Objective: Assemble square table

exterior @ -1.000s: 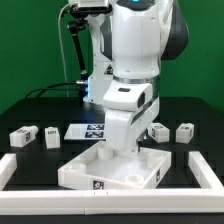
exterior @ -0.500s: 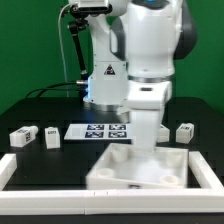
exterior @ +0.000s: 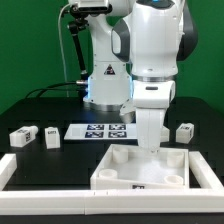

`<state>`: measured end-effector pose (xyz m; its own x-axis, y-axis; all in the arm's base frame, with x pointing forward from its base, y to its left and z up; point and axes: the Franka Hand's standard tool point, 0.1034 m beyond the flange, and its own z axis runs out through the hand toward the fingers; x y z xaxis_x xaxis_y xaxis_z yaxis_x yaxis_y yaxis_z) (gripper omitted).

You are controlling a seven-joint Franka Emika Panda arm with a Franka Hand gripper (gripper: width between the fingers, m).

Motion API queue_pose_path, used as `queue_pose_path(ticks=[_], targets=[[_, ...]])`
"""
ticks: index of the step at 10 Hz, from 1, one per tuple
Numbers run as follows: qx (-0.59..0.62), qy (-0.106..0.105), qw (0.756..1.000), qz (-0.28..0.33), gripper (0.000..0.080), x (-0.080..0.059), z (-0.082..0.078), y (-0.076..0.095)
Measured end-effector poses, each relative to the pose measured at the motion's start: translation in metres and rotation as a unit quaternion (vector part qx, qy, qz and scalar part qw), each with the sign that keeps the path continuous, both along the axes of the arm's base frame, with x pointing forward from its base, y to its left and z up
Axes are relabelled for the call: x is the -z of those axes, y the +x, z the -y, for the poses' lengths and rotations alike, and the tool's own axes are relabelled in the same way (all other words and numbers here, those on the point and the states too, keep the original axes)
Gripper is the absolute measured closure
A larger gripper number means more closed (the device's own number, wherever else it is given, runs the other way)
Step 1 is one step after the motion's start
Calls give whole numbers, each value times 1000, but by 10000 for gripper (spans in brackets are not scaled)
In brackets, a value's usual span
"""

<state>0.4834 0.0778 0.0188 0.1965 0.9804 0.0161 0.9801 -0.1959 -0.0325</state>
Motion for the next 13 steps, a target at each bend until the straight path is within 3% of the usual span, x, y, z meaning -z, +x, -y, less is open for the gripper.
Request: queue_pose_path(ticks=[3,6,7,10,12,13], targets=[[-85,4,996,15,739,-1,11,9],[-91,5,996,-5,739,2,1,11],[-85,-1,996,-30,739,1,0,12],[-84,-2,996,-33,730,2,1,11],[-84,-2,996,-33,376,2,2,11],[-84,-2,996,-33,242,2,2,11]])
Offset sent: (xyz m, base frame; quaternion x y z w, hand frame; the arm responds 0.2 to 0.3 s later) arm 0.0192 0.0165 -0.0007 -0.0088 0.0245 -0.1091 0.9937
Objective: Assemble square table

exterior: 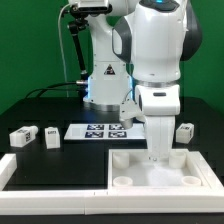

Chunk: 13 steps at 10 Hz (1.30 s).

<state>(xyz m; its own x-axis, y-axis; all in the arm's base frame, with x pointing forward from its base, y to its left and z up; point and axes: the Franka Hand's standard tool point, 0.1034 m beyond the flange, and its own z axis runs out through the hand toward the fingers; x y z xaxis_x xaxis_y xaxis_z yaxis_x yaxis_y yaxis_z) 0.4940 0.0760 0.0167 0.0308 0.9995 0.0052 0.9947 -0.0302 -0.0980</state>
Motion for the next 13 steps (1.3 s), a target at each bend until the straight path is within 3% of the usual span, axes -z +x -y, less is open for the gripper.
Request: queue_pose_path(ticks=[1,2,3,7,11,12,13], targets=[[0,0,1000,0,242,0,0,0],[1,0,1000,0,169,0,1,0],[1,0,1000,0,156,0,1,0],[9,-1,1000,0,150,-1,1,-1],[108,-19,994,29,150,-51,-7,-25],[159,-22,987,29,150,-52,-13,-32],[193,-25,981,22,150,-43,-17,-38]])
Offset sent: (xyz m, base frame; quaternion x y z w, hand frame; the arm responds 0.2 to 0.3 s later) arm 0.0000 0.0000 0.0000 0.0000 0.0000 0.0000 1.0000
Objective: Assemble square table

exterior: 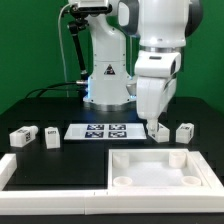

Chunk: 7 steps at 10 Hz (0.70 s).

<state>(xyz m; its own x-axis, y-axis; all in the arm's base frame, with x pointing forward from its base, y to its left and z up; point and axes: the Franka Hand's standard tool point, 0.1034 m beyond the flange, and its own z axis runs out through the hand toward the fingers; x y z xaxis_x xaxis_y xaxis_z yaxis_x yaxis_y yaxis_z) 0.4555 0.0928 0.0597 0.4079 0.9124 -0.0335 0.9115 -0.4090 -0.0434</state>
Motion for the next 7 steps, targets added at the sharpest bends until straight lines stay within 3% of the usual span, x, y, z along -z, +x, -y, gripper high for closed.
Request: queue_pose_path(ticks=[4,7], targets=[[176,-13,984,-9,150,-2,-1,-2],[366,-28,930,-13,150,-7,-25,-10]])
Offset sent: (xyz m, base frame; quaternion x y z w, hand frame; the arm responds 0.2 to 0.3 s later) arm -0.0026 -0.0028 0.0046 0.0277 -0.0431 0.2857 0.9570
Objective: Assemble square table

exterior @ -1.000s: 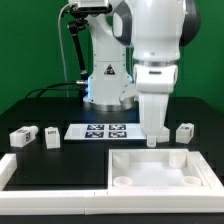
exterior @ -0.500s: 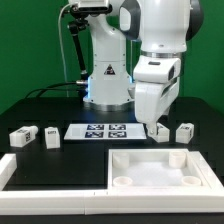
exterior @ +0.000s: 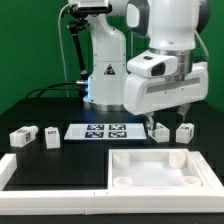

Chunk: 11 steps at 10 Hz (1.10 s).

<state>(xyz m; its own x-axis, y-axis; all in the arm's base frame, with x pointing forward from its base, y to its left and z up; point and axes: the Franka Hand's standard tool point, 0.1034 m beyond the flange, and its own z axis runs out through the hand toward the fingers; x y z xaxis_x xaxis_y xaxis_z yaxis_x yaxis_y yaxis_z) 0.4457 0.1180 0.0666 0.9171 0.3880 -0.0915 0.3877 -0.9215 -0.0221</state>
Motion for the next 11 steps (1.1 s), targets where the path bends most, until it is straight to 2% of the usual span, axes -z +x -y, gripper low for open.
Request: queue_pose_path(ticks=[2,5,6,7,9,11], targets=[[139,2,990,-15,150,0,-10,-1],[222,-3,975,-17,150,0,-12,-2],[278,-2,960,-21,150,2,-14,-3],[357,7,933,-37,150,9,-17,-11],[411,12,910,-52,150,13,-27,-20],[396,11,916,-61,150,12,-24,-19]])
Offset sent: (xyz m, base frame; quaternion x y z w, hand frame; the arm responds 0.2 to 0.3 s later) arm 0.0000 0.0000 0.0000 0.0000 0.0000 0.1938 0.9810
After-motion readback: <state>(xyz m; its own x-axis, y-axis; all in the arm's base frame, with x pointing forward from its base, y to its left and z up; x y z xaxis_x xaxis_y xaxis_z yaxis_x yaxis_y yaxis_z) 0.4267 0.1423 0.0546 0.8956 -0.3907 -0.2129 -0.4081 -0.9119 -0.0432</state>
